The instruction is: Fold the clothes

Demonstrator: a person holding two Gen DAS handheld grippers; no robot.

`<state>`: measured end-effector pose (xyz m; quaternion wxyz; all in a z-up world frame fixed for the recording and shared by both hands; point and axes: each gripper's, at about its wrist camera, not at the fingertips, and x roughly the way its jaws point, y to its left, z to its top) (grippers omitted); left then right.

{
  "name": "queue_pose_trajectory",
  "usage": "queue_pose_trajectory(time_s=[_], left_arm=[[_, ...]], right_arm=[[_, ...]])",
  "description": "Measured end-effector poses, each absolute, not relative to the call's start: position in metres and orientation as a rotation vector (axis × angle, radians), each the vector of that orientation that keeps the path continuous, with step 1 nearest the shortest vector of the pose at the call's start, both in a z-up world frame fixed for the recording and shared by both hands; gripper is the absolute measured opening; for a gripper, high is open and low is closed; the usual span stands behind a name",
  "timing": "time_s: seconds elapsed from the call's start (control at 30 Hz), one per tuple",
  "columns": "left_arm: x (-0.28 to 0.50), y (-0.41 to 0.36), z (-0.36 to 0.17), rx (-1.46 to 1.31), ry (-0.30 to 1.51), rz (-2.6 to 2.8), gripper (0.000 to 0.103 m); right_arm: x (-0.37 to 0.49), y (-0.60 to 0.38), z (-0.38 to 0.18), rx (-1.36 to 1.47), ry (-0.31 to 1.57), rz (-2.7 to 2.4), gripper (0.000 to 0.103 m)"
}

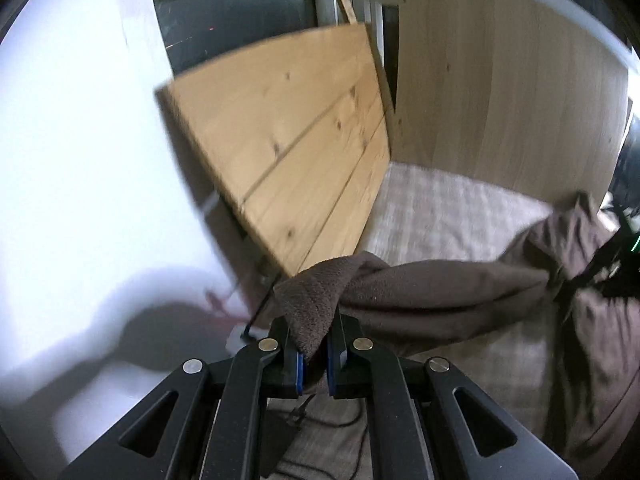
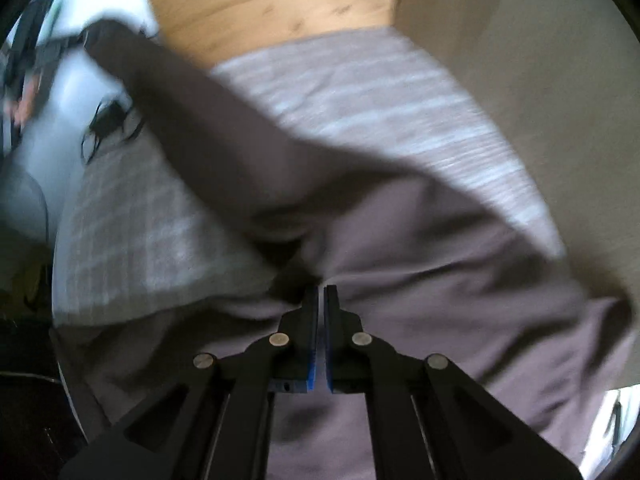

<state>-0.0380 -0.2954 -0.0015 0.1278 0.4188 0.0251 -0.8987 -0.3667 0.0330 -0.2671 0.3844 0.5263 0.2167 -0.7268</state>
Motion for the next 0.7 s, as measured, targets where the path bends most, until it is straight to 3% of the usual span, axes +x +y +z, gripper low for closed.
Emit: queue_pose_trajectory(time_s=[0.1,0.27,0.33,0.37,0.43,0.53,0.7], left_arm=[[-0.030,-0.289,0.021,1.183,0.156,-2.692,0.006],[0.011,-0.251,0.031,1.236,0.118,-2.800,0.006],[0.025,-0.240,0.022,1.286,0.130,-2.806,0.006],[0.031,-0.235,0.016,1.316,0.134,-2.802,0.006],[0.038,-0.226,0.004,1.364,0.148,-2.795,0.006],[0.048,-0.214,-0.005,1.383,0.199,-2.817,0.006],[0.064,-0.189,-0.017,1.420,0.255,-2.871,0.006]], right_arm=[[-0.372,0.014,-0.285,1.359,0.558,-1.915,0.002],[-0.382,0.034,-0.261,1.384,0.447,-1.919,0.004],[-0.396,0.047,-0.245,1.380,0.379,-1.980,0.014],[-0.404,0.048,-0.240,1.386,0.384,-2.012,0.023],[-0.419,0.040,-0.235,1.388,0.454,-2.043,0.029],[-0.438,0.011,-0.246,1.468,0.523,-1.978,0.029],[-0.445,-0.016,-0.264,1.744,0.300,-1.863,0.029]])
